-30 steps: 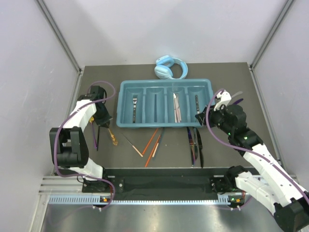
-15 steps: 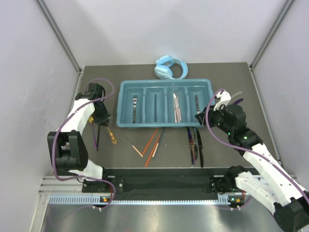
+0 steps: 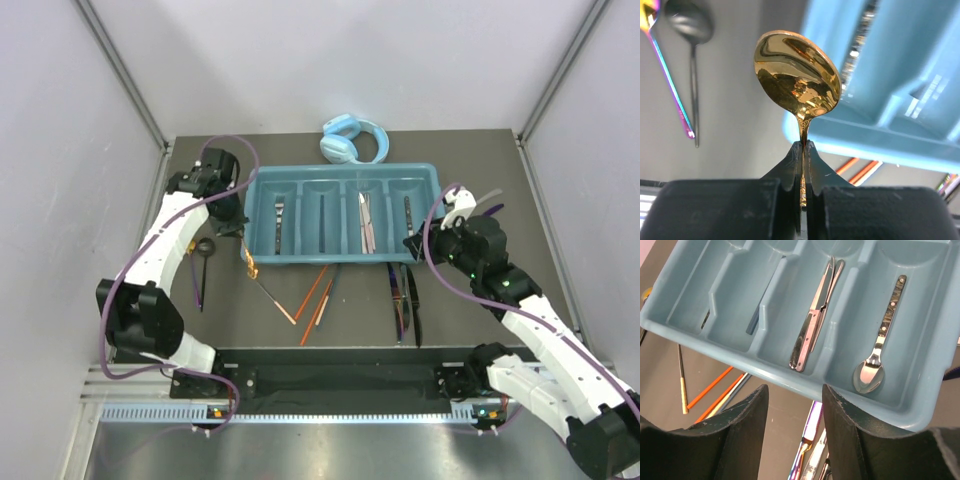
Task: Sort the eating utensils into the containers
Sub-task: Pick up the spoon from the center of the board, then place the spoon in the storage box.
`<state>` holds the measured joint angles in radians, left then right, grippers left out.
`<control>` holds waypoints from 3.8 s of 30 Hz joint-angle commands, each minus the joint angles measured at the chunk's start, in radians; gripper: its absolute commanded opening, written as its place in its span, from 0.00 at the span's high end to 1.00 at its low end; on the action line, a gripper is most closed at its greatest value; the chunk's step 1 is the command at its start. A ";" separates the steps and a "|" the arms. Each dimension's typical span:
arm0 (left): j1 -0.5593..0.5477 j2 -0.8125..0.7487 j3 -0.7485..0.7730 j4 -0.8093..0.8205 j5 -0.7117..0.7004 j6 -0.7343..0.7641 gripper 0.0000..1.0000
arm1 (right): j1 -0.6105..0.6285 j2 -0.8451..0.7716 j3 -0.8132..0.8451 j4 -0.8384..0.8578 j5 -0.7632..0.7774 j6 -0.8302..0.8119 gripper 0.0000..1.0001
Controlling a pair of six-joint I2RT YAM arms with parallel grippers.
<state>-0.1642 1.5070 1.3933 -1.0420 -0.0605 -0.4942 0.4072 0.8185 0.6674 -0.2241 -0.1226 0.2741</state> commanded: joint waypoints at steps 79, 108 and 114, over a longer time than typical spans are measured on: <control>-0.548 0.998 0.898 0.588 0.416 -0.253 1.00 | -0.034 -0.061 -0.120 0.011 0.175 0.119 0.54; -0.548 1.003 0.883 0.571 0.410 -0.244 0.81 | -0.034 -0.050 -0.126 0.014 0.190 0.112 0.54; -0.526 0.891 0.788 0.611 0.395 -0.198 0.75 | -0.034 -0.047 -0.127 0.023 0.189 0.112 0.52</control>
<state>-0.7136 2.5072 2.2513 -0.4644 0.3695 -0.7467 0.3813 0.7792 0.5476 -0.2317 0.0528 0.3866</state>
